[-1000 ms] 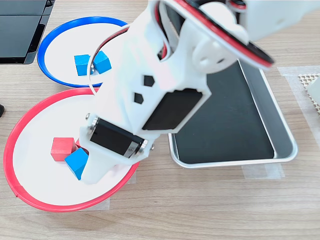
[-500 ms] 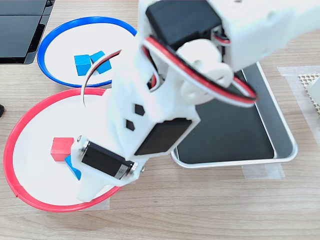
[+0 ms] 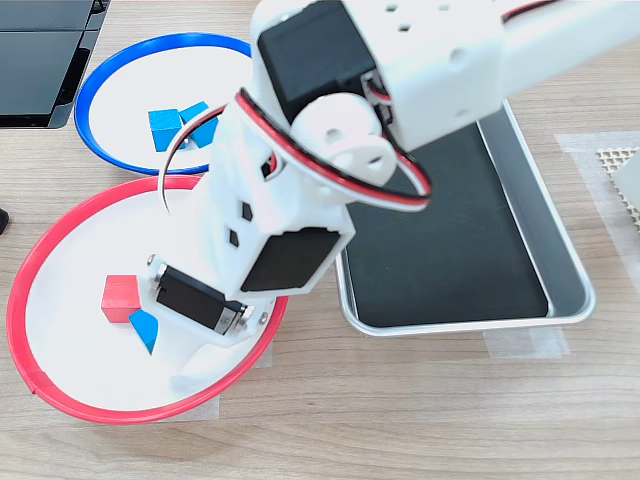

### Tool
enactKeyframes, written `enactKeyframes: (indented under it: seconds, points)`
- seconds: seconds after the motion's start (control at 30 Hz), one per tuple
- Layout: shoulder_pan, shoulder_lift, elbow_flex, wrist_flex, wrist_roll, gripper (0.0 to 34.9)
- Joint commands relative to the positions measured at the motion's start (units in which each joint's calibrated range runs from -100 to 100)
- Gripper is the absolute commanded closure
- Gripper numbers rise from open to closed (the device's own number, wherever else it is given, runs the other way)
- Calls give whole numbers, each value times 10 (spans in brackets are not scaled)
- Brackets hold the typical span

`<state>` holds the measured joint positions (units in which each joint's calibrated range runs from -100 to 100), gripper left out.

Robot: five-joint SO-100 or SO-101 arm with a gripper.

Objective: Relocate any misplaced blocks to their matching dishes.

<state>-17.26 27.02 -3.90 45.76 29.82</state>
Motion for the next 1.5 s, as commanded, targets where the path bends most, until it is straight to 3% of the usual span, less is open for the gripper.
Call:
enactKeyframes:
  seconds: [0.0, 0.43, 0.87, 1.47]
  points:
    - [6, 4, -32, 3, 4, 239]
    - [6, 16, -53, -8, -35, 229]
    - [-7, 16, -44, -14, -113, 186]
    - [4, 20, -42, -6, -127, 193]
